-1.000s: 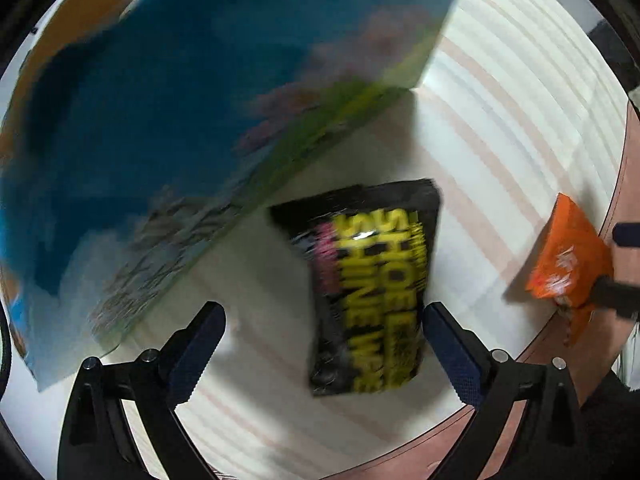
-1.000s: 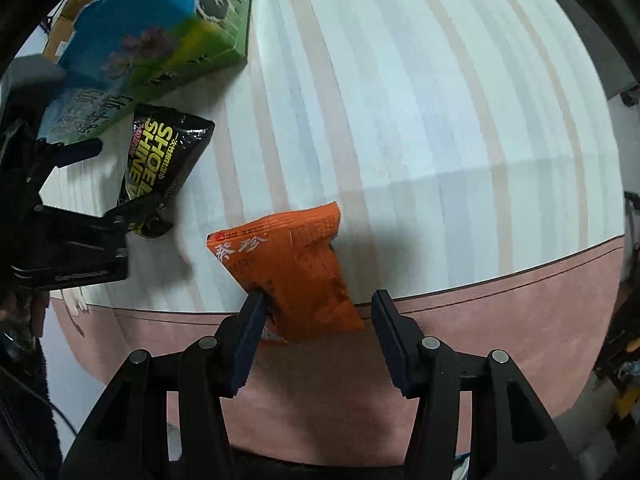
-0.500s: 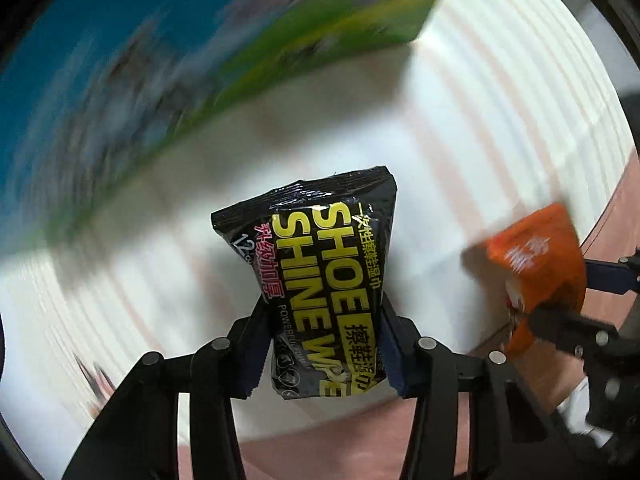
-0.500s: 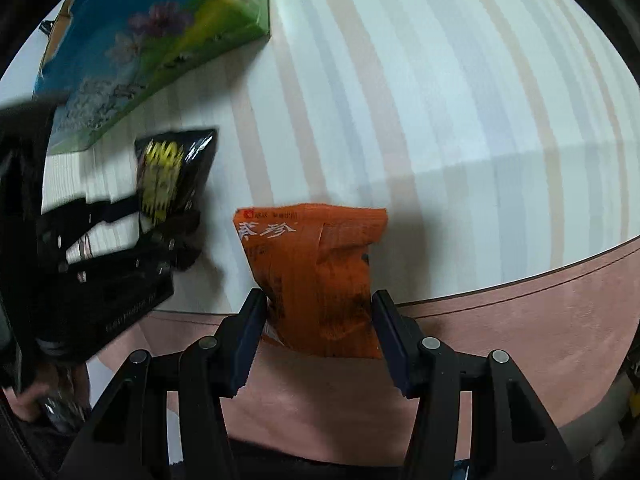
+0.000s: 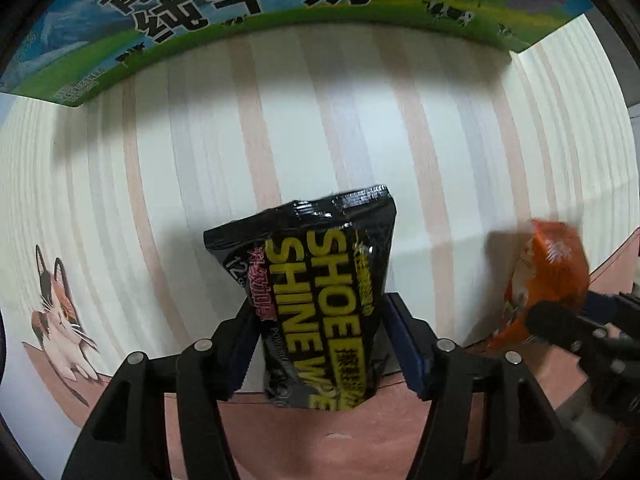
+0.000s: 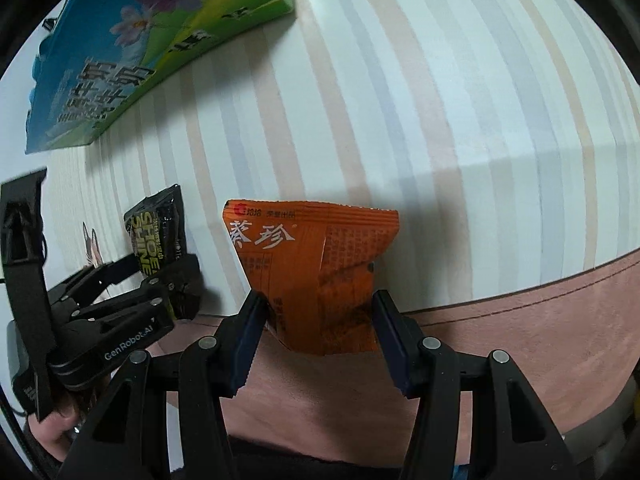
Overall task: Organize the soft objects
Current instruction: 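Drop both packs into the box and open both tools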
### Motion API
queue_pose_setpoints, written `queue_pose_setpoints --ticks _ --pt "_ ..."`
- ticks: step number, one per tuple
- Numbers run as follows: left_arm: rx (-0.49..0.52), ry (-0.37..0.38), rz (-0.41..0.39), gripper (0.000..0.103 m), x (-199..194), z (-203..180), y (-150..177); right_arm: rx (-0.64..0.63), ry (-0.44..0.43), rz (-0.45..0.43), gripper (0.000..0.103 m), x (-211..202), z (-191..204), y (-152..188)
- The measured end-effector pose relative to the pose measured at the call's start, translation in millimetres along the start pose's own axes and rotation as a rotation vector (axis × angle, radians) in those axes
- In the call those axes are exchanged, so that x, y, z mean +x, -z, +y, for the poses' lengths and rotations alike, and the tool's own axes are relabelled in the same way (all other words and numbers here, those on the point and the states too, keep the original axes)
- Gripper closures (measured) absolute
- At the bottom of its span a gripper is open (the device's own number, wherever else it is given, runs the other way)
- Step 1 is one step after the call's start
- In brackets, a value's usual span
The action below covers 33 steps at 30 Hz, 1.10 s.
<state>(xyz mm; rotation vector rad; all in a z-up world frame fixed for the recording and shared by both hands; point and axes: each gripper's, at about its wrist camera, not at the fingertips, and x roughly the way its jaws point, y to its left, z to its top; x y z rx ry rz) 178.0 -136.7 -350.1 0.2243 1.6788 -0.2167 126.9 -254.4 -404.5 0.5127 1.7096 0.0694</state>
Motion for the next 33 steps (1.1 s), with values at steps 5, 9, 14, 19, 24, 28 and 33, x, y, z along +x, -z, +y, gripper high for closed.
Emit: queue_pose_setpoints --ticks 5,9,14,19,24,28,33 --pt "-0.041 0.018 -0.023 0.058 -20.3 3.1 -2.5 -0.028 0.066 -0.027 0.047 6.3 16.6 -3.6" --pt "-0.062 0.049 -0.05 0.059 -40.7 31.9 0.8 -0.044 0.062 -0.051 0.05 1.1 23.7 -3.4" --pt "-0.084 0.114 -0.151 0.059 -104.0 42.2 2.1 -0.062 -0.044 -0.099 0.051 -34.1 37.1 -0.4" --pt "-0.078 0.16 -0.306 0.059 -196.1 58.0 -8.4 -0.121 -0.138 -0.197 0.051 -106.2 58.9 -3.4" --pt "-0.044 0.154 -0.38 0.059 -264.3 92.1 -42.2 -0.163 -0.171 -0.308 0.051 -174.5 88.3 -27.9" --pt "-0.015 0.006 -0.426 0.059 -279.4 122.7 -100.5 -0.169 -0.07 -0.381 0.051 -203.6 109.5 -77.4" --pt "0.022 -0.167 -0.365 0.058 -270.3 145.0 -175.8 -0.171 0.146 -0.393 0.051 -202.8 139.9 -147.1"
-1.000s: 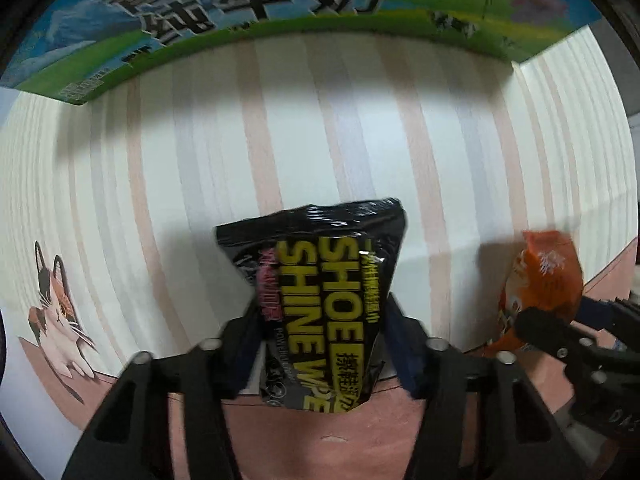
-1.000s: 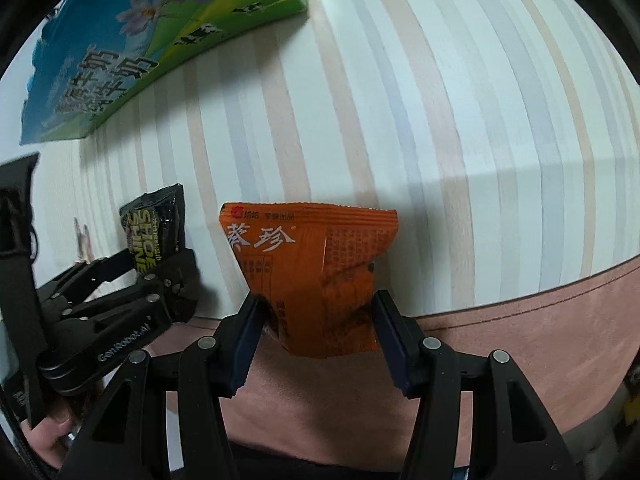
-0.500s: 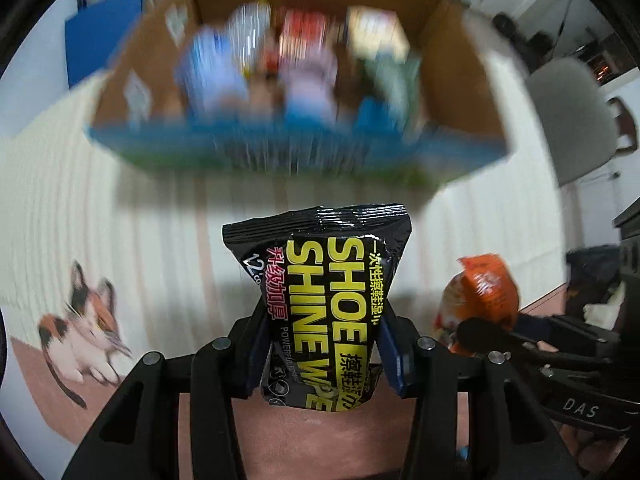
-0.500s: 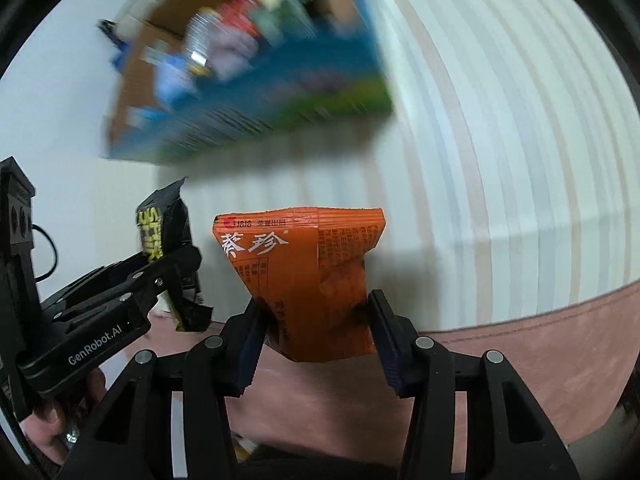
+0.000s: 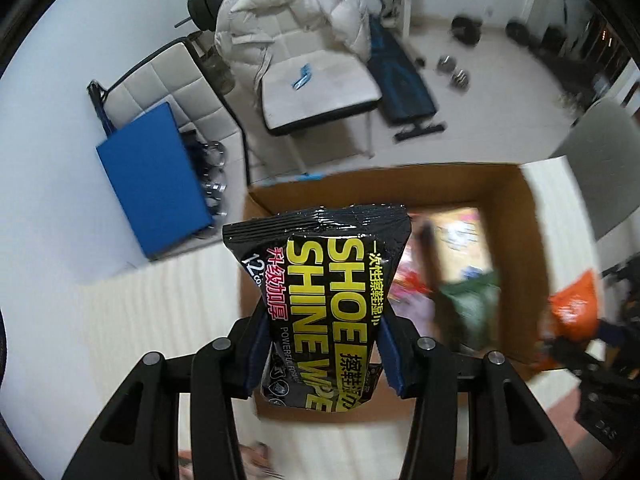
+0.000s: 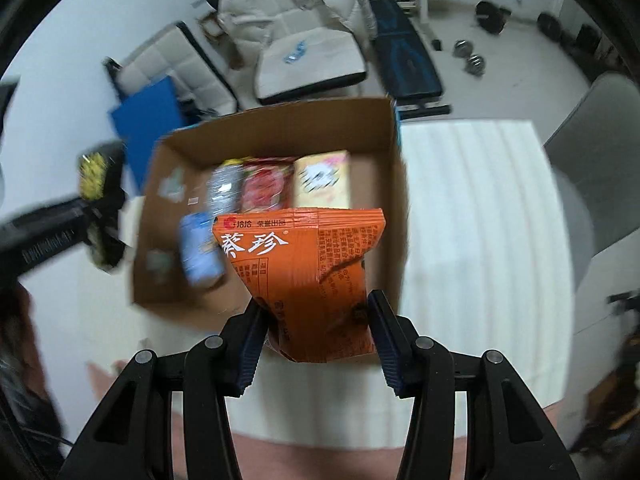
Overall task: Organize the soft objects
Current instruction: 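Drop both packs into the box and open both tools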
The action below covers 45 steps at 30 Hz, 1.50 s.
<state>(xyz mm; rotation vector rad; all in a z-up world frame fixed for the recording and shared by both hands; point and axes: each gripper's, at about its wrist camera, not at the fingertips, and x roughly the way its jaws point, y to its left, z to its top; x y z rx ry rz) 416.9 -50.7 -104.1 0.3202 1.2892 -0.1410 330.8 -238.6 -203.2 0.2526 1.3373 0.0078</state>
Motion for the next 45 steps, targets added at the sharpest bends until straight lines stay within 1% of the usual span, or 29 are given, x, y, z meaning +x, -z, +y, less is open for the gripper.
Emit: queue_pose_setpoints --ticks 2,4,7,10,12,14,15,16,17,18,19,20,21,22,25,31,34,37,39,41,45 --pt "0.006 -0.032 0.034 0.058 20.3 1.5 -11.0 -0.028 0.08 0.021 0.051 14.7 7.2 -15.8" --pt "-0.004 -0.039 0.08 0.058 47.8 6.7 -24.9 -0.036 0.126 0.052 0.051 28.9 8.7 -30.3" --pt "-0.001 -0.05 0.136 0.058 89.5 10.7 -39.2 -0.048 0.165 0.087 0.051 47.4 11.0 -37.8" --pt "-0.005 -0.066 0.182 0.057 118.6 12.2 -44.2 -0.047 0.186 0.113 0.051 61.2 10.2 -33.1" --pt "-0.011 -0.073 0.197 0.056 132.9 13.1 -47.3 -0.041 0.201 0.131 0.051 70.2 7.2 -29.3" --pt "-0.022 -0.064 0.229 0.052 144.1 13.4 -47.2 -0.048 0.211 0.169 0.05 78.3 8.3 -19.4" --pt "-0.029 -0.038 0.253 0.047 148.5 14.1 -46.8 -0.041 0.196 0.202 0.049 84.3 7.1 -18.2" --pt "-0.037 -0.029 0.256 0.038 155.6 14.8 -47.5 -0.029 0.181 0.226 0.047 88.3 5.6 -16.4" --pt "-0.039 -0.026 0.248 0.034 154.9 15.4 -48.0 -0.019 0.174 0.235 0.036 90.2 4.1 -16.5" --pt "-0.044 -0.017 0.242 0.024 153.8 16.6 -48.3 -0.011 0.166 0.233 0.025 90.7 3.0 -16.9" --pt "-0.062 -0.01 0.234 0.016 152.3 19.7 -48.5 -0.005 0.131 0.228 0.015 89.7 3.1 -17.1" --pt "-0.072 -0.008 0.225 0.013 153.3 21.8 -48.8 -0.004 0.13 0.229 0.011 89.7 4.0 -17.3" --pt "-0.075 -0.003 0.215 0.011 150.9 23.5 -48.6 -0.004 0.131 0.227 0.011 88.2 5.2 -17.3" --pt "-0.076 -0.005 0.212 0.011 148.5 24.9 -47.7 -0.007 0.134 0.218 0.01 86.5 6.4 -17.4" --pt "-0.079 -0.002 0.2 0.011 145.3 28.4 -43.0 -0.001 0.134 0.203 0.0 80.9 6.7 -18.6" --pt "-0.122 0.056 0.18 0.011 136.1 35.6 -21.2 0.028 0.11 0.179 0.0 70.5 2.1 -19.4" --pt "-0.151 0.107 0.156 0.011 123.9 35.7 -3.2 0.033 0.094 0.156 0.0 63.4 1.3 -16.5" --pt "-0.175 0.135 0.128 0.011 109.4 31.7 23.8 0.038 0.062 0.122 0.0 54.1 1.8 -9.4" --pt "-0.212 0.156 0.095 0.011 97.7 28.9 48.3 0.038 0.032 0.094 0.0 48.0 3.3 -2.2" --pt "-0.235 0.175 0.067 0.011 88.8 27.2 68.7 0.026 0.033 0.075 0.0 42.5 5.9 6.1" --pt "-0.268 0.175 0.008 0.011 67.6 20.7 108.6 -0.007 0.062 0.031 0.0 30.6 11.9 25.4"
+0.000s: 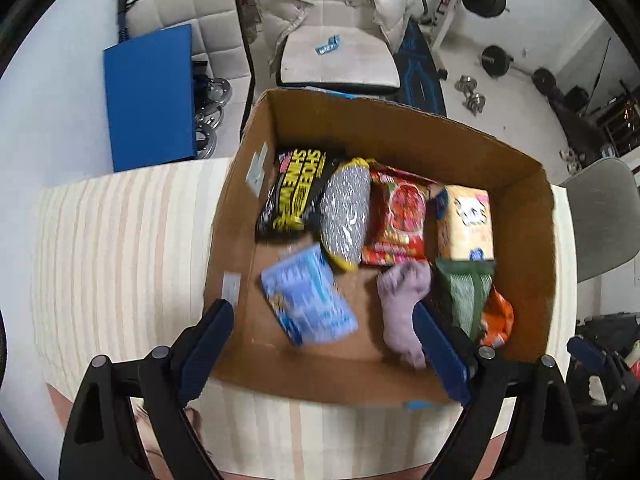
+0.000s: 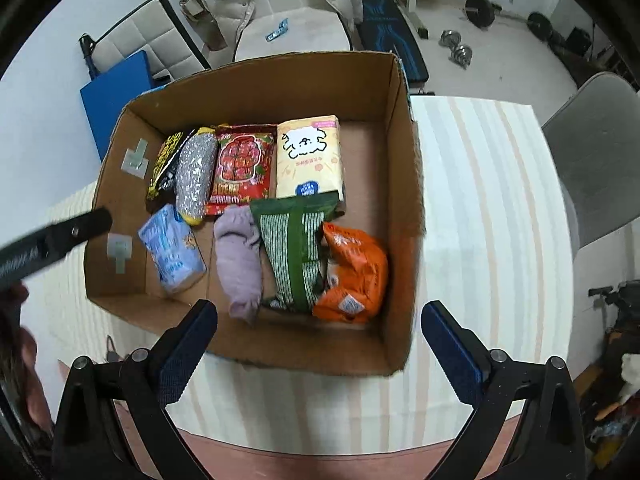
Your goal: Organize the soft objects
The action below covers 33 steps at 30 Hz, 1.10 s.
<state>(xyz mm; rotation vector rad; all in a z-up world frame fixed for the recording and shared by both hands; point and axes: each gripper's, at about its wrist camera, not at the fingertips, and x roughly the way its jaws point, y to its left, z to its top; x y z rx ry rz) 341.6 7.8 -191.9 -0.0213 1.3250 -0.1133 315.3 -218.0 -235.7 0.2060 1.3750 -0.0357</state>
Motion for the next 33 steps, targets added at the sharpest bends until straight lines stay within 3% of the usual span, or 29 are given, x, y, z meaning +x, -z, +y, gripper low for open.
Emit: queue_pose_setpoints --ticks 6,19,26,33 --pt "0.007 -0.032 -0.073 0.011 -24.0 -4.7 33.8 0.001 0.028 -0.076 0.0 -25.8 -0.4 18.6" --pt "0.031 -0.067 -0.145 0.011 -56.1 -15.2 47.9 -0.006 0.068 -0.137 0.0 -60.0 -1.6 34.8" --pt "0.06 -0.059 -0.251 0.011 -120.1 -29.2 75.0 -0.034 0.063 -0.225 0.0 -116.6 1.3 64.3" --pt "0.066 -0.058 -0.332 0.011 -183.4 -35.3 121.2 -0.031 0.027 -0.312 0.0 -185.5 -1.0 117.7"
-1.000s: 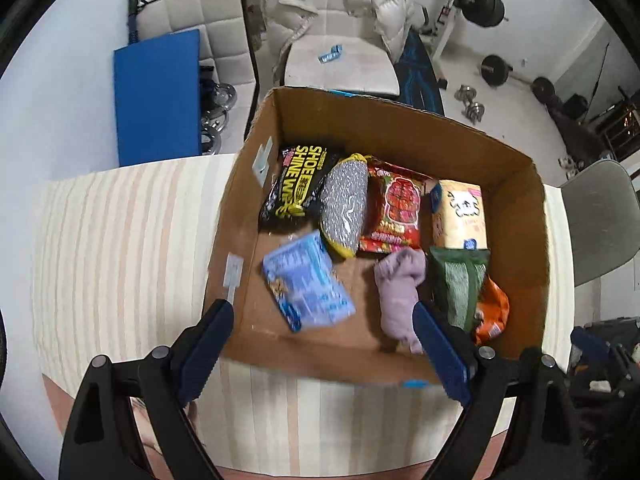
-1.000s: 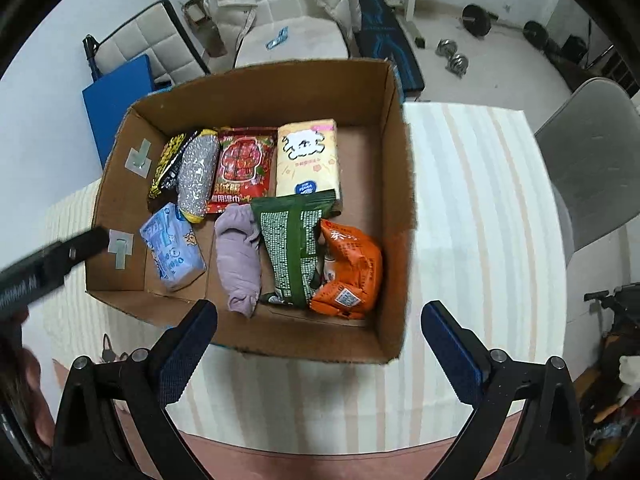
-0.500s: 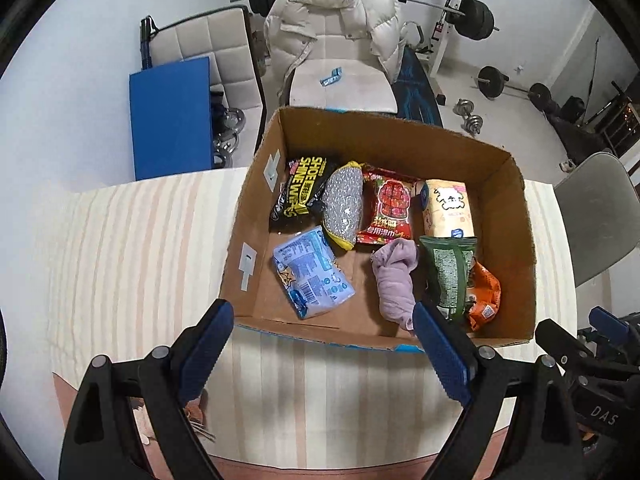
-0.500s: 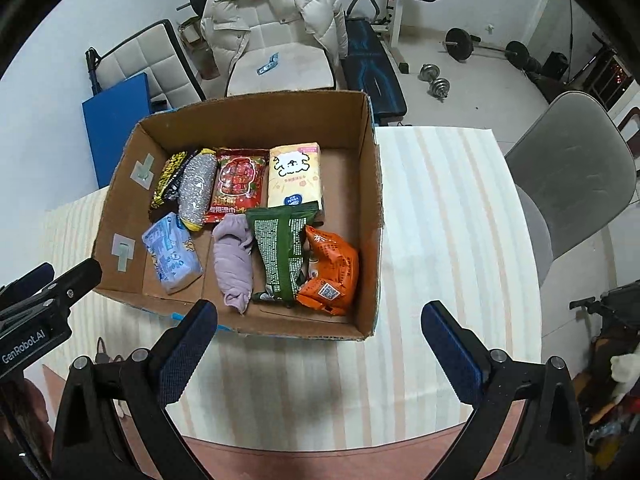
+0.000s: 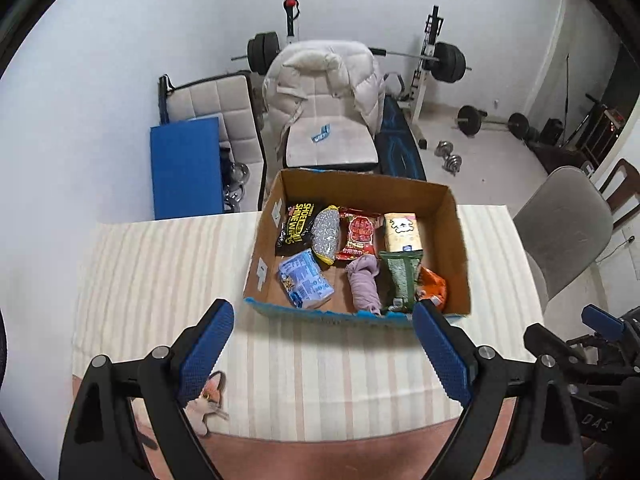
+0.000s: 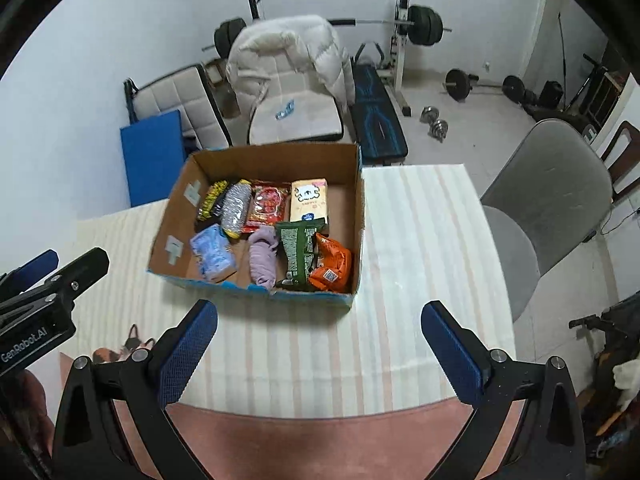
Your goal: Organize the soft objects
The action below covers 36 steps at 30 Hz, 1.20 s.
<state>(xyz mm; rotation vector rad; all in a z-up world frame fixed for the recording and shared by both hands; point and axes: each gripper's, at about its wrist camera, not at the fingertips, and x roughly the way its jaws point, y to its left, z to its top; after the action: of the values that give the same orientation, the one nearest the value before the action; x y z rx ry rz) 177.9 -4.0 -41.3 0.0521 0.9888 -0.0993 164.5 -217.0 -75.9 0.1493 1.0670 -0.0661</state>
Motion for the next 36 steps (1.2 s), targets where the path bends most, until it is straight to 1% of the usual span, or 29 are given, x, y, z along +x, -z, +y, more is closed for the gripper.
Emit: queue_pose_setpoints --ticks 2,5,9,13,16,20,27,28,29,36 --pt "-0.004 0.008 -0.005 0.011 -16.8 -0.1 7.2 -0.001 -0.007 -0.018 0.0 -20.7 0.8 8.3" --pt "-0.01 0.018 -0.01 0.011 -40.3 1.1 17.4 -0.014 0.006 -0.072 0.0 -58.6 2.7 22.0" --pt "-0.016 0.026 -0.028 0.011 -71.4 0.8 28.8 -0.029 -0.012 -0.109 0.0 -99.5 5.8 39.1" --pt "-0.009 0.034 -0.027 0.011 -92.8 -3.2 40.0 -0.054 -0.014 -0.135 0.0 -131.9 7.1 53.8" --pt "0.002 0.031 -0.035 0.011 -106.6 -8.0 49.6 -0.068 -0.012 -0.144 0.0 -148.6 6.9 62.9" --pt "0.016 0.047 -0.044 0.011 -116.6 -12.8 55.1 -0.065 -0.011 -0.146 0.0 -165.9 2.4 72.0" --pt "0.02 0.023 -0.082 0.011 -124.9 -15.5 52.0 -0.043 -0.021 -0.152 0.0 -173.7 -9.6 71.5" --pt "0.023 0.019 -0.086 0.004 -125.2 -16.2 51.2 -0.039 -0.013 -0.157 0.0 -174.9 -10.9 70.2" --pt "0.026 0.013 -0.087 0.0 -125.1 -16.1 50.2 -0.036 -0.008 -0.166 0.0 -175.6 -12.3 68.3" --pt "0.015 -0.008 -0.146 0.0 -133.1 -14.6 43.5 -0.044 0.032 -0.219 0.0 -185.5 -12.0 56.3"
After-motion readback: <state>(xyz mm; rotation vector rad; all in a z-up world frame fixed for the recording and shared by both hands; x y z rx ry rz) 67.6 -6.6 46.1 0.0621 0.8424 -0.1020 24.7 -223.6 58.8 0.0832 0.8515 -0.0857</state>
